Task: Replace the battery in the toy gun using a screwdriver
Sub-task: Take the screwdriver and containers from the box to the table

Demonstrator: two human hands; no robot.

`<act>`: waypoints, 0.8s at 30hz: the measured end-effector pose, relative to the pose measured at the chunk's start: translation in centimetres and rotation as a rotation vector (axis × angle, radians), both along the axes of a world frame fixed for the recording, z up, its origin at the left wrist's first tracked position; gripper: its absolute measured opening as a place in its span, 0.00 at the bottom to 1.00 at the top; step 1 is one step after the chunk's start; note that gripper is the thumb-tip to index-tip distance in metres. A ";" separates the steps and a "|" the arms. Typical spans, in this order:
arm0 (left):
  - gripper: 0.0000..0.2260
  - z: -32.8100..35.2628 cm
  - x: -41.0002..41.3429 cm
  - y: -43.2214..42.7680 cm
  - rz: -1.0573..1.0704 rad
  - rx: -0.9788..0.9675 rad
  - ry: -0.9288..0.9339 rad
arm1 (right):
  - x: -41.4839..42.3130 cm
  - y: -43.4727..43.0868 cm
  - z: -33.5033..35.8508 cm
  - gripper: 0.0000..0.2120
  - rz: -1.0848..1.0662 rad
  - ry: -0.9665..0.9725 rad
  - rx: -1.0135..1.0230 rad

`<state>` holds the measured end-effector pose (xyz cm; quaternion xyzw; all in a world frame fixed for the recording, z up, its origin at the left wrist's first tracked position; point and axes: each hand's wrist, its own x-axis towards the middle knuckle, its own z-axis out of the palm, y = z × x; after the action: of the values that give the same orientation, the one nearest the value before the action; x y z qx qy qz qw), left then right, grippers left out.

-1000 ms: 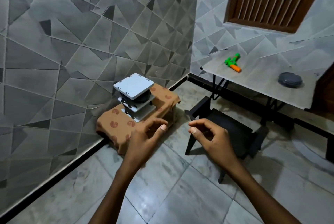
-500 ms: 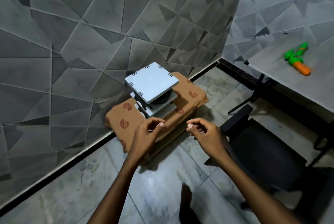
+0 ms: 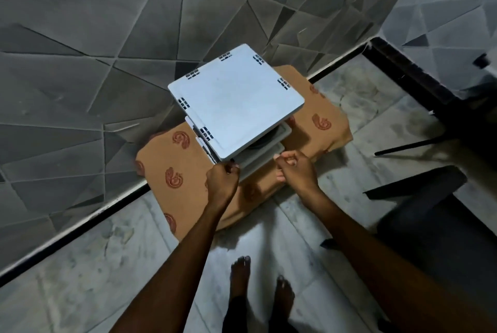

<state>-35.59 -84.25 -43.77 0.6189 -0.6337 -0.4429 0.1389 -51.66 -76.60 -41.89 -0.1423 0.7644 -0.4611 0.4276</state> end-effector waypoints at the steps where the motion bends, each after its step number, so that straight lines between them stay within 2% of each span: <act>1: 0.10 -1.6 -0.5 -1.0 0.012 0.002 -0.029 | -0.3 -1.6 -1.8 0.14 -0.037 -0.043 0.015; 5: 0.08 -3.7 -2.2 -2.5 0.183 -0.043 0.040 | -0.3 -5.9 -5.0 0.24 -0.129 -0.168 0.041; 9: 0.22 -5.2 -3.1 -3.2 0.300 0.004 0.084 | -0.6 -8.5 -7.9 0.27 -0.208 -0.157 0.069; 11: 0.24 -5.8 -3.5 -3.2 0.341 0.032 0.088 | -0.9 -9.5 -9.2 0.30 -0.214 -0.156 0.095; 16: 0.23 -6.7 -4.3 -3.1 0.377 0.023 0.043 | -2.9 -11.3 -15.5 0.24 -0.176 0.009 0.148; 22: 0.20 -6.3 -4.5 -3.0 0.462 0.011 0.019 | -0.7 -10.4 -9.8 0.20 -0.224 0.014 0.076; 24: 0.17 -5.4 -4.4 -2.9 0.460 0.012 0.024 | -0.4 -9.4 -8.9 0.21 -0.238 -0.068 0.013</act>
<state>-40.03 -87.12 -49.16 0.7425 -0.4716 -0.4108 0.2400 -52.11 -86.05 -50.78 -0.0319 0.7640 -0.5081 0.3964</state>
